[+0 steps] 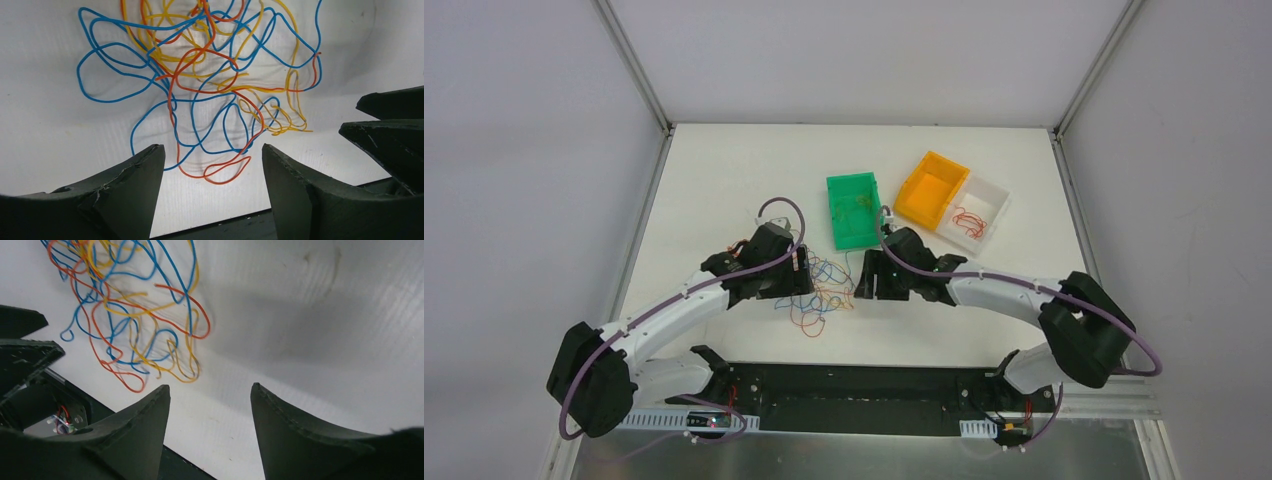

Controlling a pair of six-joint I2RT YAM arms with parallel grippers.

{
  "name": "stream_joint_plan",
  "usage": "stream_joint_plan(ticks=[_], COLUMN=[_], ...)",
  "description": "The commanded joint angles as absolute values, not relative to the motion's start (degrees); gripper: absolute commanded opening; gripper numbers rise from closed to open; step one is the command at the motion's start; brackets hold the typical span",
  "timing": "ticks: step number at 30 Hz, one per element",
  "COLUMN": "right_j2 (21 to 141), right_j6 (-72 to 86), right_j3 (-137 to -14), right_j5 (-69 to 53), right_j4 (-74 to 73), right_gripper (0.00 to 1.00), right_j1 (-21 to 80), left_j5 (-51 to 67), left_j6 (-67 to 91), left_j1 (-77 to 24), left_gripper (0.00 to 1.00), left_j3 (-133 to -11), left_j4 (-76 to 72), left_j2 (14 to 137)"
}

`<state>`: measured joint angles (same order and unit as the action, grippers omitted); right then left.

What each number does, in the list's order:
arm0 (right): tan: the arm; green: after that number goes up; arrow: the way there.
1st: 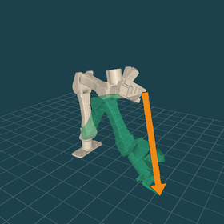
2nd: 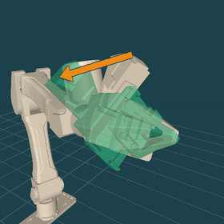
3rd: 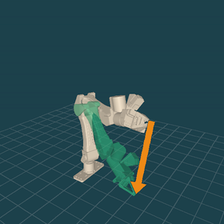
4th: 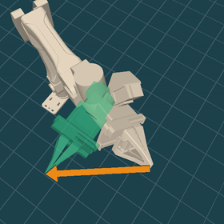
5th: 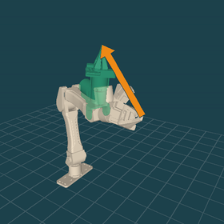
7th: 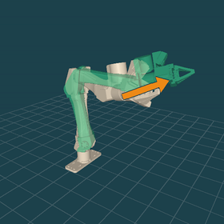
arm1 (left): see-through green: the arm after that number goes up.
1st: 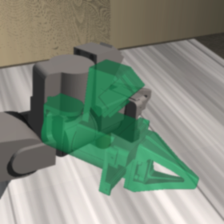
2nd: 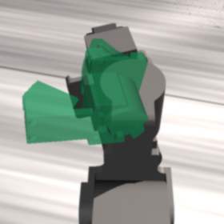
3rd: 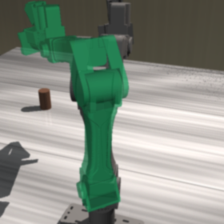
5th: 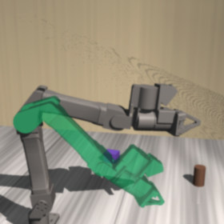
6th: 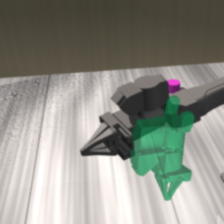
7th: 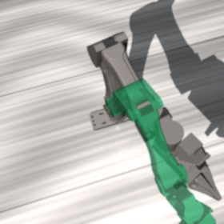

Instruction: Untangle the cables

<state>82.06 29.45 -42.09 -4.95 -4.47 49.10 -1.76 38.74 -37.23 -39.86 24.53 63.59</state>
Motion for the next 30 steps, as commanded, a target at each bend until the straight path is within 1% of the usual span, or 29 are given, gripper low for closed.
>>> stream_joint_plan(ticks=[1, 5, 13, 15, 17, 19, 20, 23, 25, 26, 28, 30], right_j2=[86.9, 92.9, 99.6, 100.3, 99.9, 98.4, 97.5, 94.1, 91.9, 90.7, 88.4, 85.8], right_j6=[26.4, 25.1, 25.4, 25.8, 26.3, 26.6, 26.7, 27.3, 27.6, 27.9, 28.4, 29.0], right_j3=[-49.2, -53.8, -58.8, -59.0, -58.7, -57.4, -56.7, -54.3, -53.1, -52.4, -51.2, -49.8], right_j5=[-1.9, -1.1, -1.5, -1.2, -0.5, 0.6, 1.9, 3.2, 3.5, 3.5, 3.2, 3.2], right_j4=[-1.9, -1.9, -1.2, -1.5, -2.4, -2.5, -2.6, -3.2, -4.2, -4.6, -5.2, -5.7], right_gripper=[0.60, 0.51, 0.36, 0.27, 0.13, 0.03, 0.00, 0.00, 0.00, 0.00, 0.00, 0.00], right_j1=[49.6, 49.6, 50.0, 50.2, 50.3, 50.4, 50.4, 50.3, 50.4, 50.3, 50.4, 50.4], left_j5=[-0.1, -0.1, 1.6, 1.3, 1.4, 1.2, 1.1, 0.5, 0.4, 0.4, 0.4, 0.3], left_j6=[36.8, 36.1, 34.7, 34.1, 33.5, 33.0, 32.8, 31.9, 31.6, 31.3, 30.6, 30.1], left_j1=[-35.0, -33.7, -30.8, -30.3, -30.1, -30.1, -30.1, -30.1, -30.1, -30.1, -30.1, -30.1], left_gripper=[0.73, 0.73, 0.74, 0.74, 0.74, 0.74, 0.74, 0.72, 0.68, 0.64, 0.52, 0.23], left_j3=[-39.1, -38.9, -37.5, -37.8, -38.2, -38.5, -38.6, -39.1, -39.6, -39.9, -40.3, -40.5], left_j4=[24.9, 25.0, 25.2, 25.2, 25.1, 25.1, 25.1, 25.1, 25.1, 25.0, 24.4, 23.9], left_j2=[61.7, 62.1, 62.6, 63.6, 65.2, 66.6, 67.3, 69.5, 71.2, 72.1, 73.7, 75.4])
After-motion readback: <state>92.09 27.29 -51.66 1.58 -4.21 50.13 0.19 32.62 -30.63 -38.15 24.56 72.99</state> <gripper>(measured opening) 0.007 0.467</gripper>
